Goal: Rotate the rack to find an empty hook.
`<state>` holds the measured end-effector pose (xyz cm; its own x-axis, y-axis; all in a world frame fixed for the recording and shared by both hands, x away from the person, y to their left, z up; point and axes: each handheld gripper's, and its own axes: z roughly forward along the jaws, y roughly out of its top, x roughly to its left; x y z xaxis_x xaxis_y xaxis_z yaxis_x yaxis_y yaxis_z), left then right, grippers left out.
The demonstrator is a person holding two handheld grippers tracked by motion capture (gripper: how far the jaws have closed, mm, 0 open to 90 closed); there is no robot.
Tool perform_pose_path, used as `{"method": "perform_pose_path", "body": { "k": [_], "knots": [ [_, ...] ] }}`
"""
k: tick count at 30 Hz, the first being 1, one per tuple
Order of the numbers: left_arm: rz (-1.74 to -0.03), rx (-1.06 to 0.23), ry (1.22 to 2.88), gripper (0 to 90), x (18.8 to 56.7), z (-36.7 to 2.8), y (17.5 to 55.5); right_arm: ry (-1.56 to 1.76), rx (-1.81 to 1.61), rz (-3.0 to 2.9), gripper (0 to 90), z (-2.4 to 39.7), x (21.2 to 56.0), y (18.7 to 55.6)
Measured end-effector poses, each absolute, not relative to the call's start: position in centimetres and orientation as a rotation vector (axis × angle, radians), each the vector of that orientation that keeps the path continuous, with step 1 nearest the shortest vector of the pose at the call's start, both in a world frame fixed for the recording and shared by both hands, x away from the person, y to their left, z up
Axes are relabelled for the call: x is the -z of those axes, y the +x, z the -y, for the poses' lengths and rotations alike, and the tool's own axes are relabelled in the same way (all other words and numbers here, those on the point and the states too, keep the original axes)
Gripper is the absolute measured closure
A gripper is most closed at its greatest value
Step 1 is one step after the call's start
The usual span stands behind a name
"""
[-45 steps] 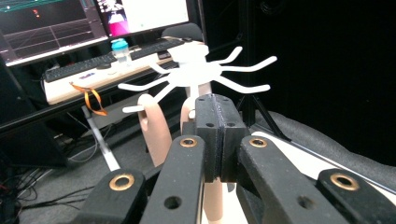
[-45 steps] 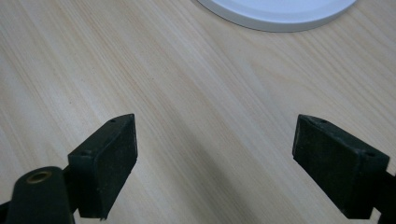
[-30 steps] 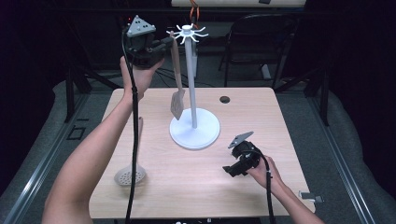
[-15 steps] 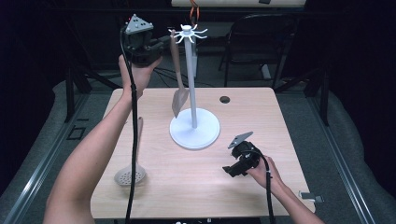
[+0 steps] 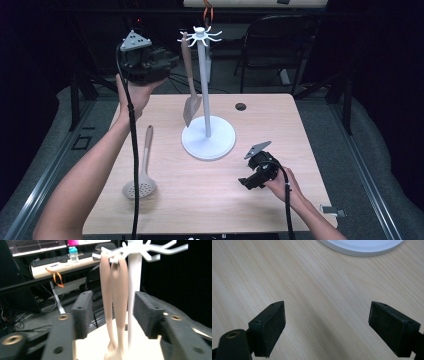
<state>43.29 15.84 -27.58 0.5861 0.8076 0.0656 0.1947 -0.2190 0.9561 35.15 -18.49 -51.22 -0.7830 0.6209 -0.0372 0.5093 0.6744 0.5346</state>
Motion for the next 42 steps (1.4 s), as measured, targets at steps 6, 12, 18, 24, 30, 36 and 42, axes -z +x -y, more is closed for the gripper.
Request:
{"method": "perform_pose_path", "body": {
  "k": [6,12,18,24,30,36,42],
  "knots": [
    [-0.873,-0.71,1.77,33.2,29.7,-17.1,42.3,0.919,-0.749,-2.676,13.4,18.4,51.2,35.1],
    [-0.937,-0.683,1.81,21.2,32.2,-18.6,41.6,0.921,-0.741,-2.676,13.4,18.3,51.2,35.2],
    [-1.002,-0.673,1.801,16.8,34.8,-20.2,41.1,0.916,-0.739,-2.679,13.5,18.2,51.4,35.2],
    [-1.081,-0.656,1.809,14.2,38.0,-21.8,41.0,0.917,-0.736,-2.676,13.4,18.1,51.4,35.2],
    [-1.152,-0.628,1.8,13.8,41.1,-22.8,41.1,0.925,-0.726,-2.683,13.4,18.1,51.5,35.2],
    [-1.198,-0.635,1.841,12.9,43.8,-23.2,41.2,0.918,-0.714,-2.69,13.4,18.0,51.7,35.3],
    [-1.258,-0.594,1.909,10.4,46.3,-23.9,41.3,0.927,-0.709,-2.69,13.4,18.1,51.7,35.3]
  ]
}}
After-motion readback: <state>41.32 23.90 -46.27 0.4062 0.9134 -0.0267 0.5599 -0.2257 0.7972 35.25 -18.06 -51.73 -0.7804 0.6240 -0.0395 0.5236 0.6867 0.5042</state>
